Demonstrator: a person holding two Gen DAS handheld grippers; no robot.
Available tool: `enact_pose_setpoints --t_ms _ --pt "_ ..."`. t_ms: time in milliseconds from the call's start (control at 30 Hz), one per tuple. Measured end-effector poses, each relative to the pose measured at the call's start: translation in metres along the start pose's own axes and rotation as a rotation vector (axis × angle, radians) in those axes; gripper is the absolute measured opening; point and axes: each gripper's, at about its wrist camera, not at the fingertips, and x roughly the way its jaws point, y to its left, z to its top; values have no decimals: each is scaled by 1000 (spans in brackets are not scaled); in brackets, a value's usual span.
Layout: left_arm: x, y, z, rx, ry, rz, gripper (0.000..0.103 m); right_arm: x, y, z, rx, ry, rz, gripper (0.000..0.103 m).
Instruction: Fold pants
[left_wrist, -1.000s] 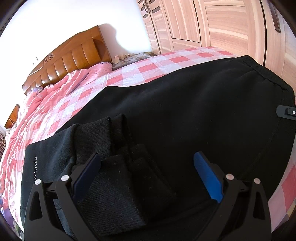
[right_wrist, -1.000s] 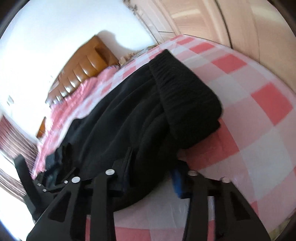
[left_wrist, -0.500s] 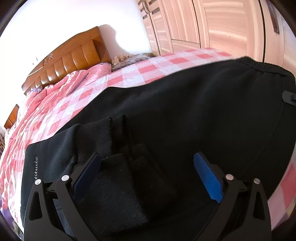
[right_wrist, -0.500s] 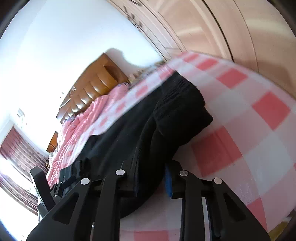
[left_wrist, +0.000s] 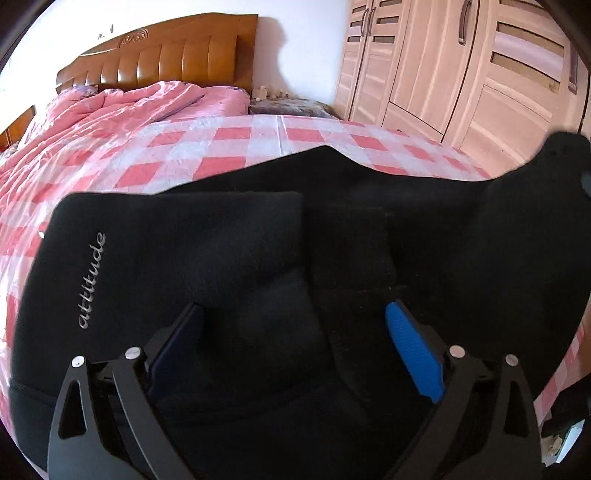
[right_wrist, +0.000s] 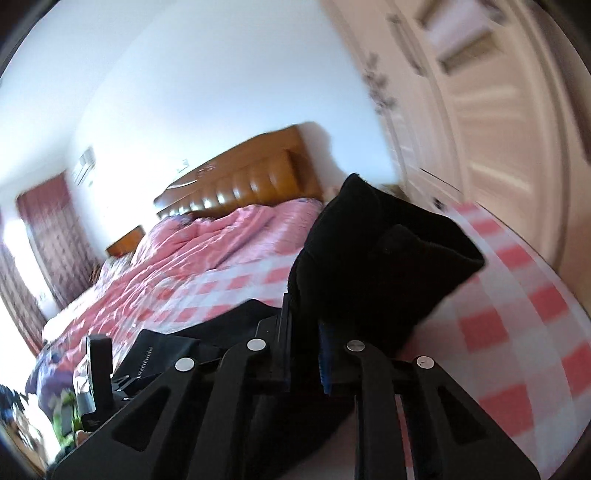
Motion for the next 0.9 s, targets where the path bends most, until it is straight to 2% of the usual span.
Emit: enact_pose_setpoints --t_ms 67,100,200,267,300,367,433,500,533,567,700,800,833,867,900 --pt "-8 -1 5 -18 -12 16 95 9 17 4 -40 6 30 18" --pt "-17 2 9 -38 -30 -10 95 14 31 5 -76 11 51 18" --pt "-46 25 28 -164 -86 -230 96 27 74 -1 -175 34 125 18" --pt "-50 49 50 -259 -72 -447 96 33 101 -13 -248 61 160 18" --pt "-51 56 58 -284 -64 -509 96 39 115 -24 -291 79 176 18" --pt "-51 67 77 -300 -42 -679 97 49 132 -43 -333 123 199 18" --pt "-47 67 91 -273 -13 -791 101 59 140 -58 -347 164 214 18" --pt "-35 59 100 -234 62 -800 101 68 146 -71 -362 202 221 18" --pt "-23 53 102 -235 113 -831 101 70 147 -76 -372 206 212 18" --pt "-17 48 102 -228 136 -821 101 72 148 -78 -383 207 205 18" --pt "9 29 102 -178 213 -711 101 75 145 -78 -409 207 202 18" --pt "32 22 99 -191 283 -647 101 77 150 -79 -422 206 201 18" --pt "37 21 97 -198 292 -604 90 79 150 -80 -421 211 204 18" --pt "40 18 97 -200 294 -596 75 80 151 -81 -424 216 203 18" --pt "43 18 96 -203 305 -584 50 82 150 -81 -423 229 207 18"
